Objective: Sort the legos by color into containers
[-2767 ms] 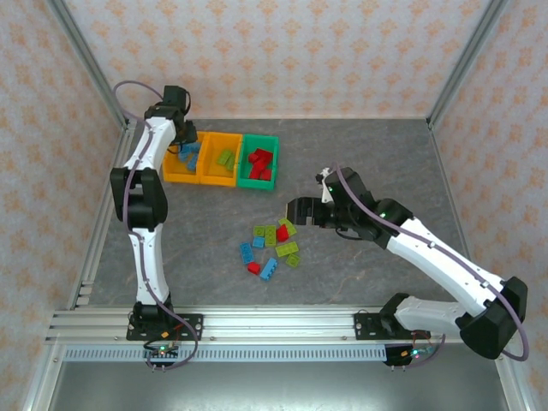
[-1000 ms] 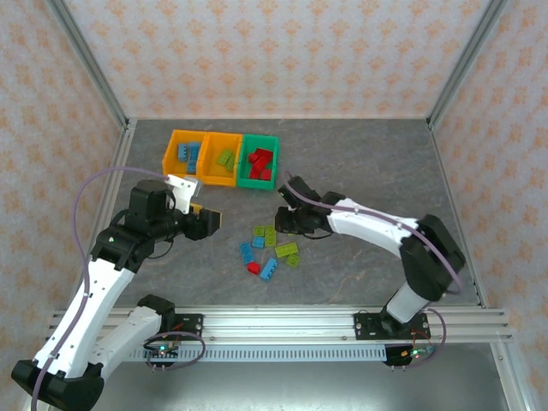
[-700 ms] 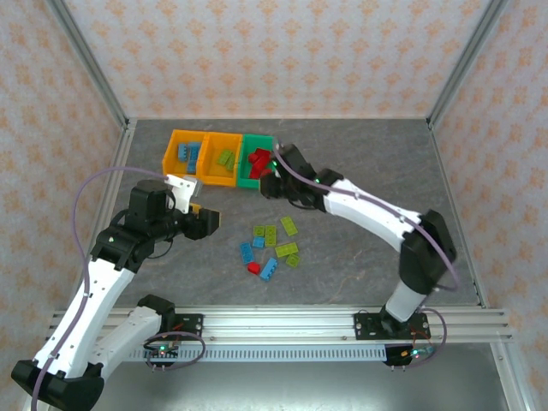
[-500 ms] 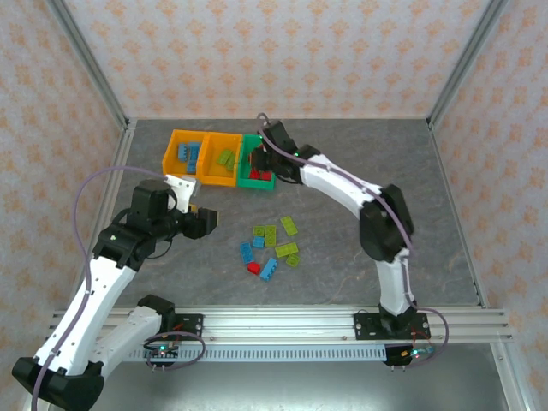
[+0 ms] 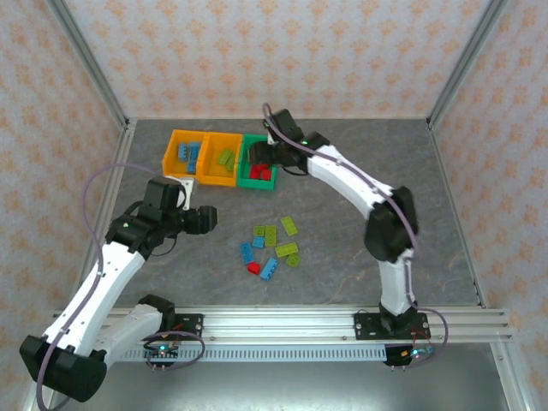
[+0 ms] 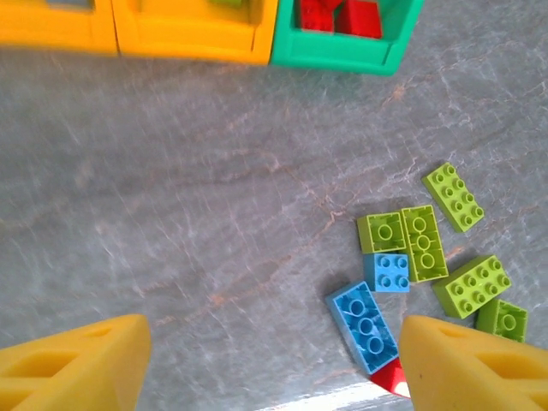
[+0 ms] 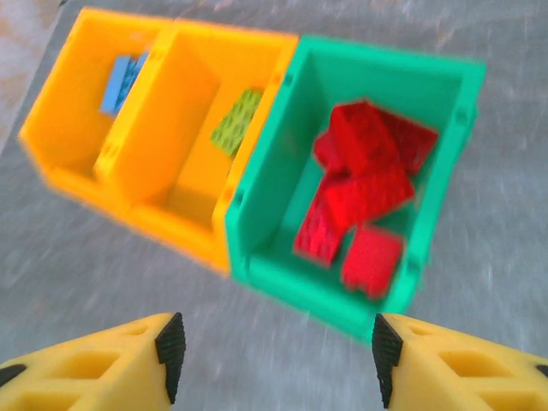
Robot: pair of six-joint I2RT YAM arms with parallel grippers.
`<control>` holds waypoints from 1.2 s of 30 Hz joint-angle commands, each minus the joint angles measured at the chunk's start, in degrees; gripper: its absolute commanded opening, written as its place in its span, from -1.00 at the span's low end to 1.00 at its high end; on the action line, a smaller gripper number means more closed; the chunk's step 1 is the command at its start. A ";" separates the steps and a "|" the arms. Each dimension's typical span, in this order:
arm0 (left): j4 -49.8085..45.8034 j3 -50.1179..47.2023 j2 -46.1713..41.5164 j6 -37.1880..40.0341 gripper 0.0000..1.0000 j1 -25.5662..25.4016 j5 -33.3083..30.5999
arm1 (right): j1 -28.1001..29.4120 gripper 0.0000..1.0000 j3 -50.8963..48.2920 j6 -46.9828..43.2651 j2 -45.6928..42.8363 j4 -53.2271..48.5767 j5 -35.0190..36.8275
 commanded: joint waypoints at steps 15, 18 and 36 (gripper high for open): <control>17.25 -9.35 18.90 -41.95 0.43 -27.62 -15.79 | 1.65 0.45 -38.38 8.54 -35.54 3.82 -5.06; 17.21 -7.90 24.90 -40.80 0.43 -27.60 -15.69 | 1.69 0.45 -37.61 8.39 -35.46 3.01 -4.38; 15.33 -7.06 28.91 -38.70 -0.63 -26.79 -16.23 | 2.46 0.45 -38.91 7.12 -34.45 -1.57 -11.00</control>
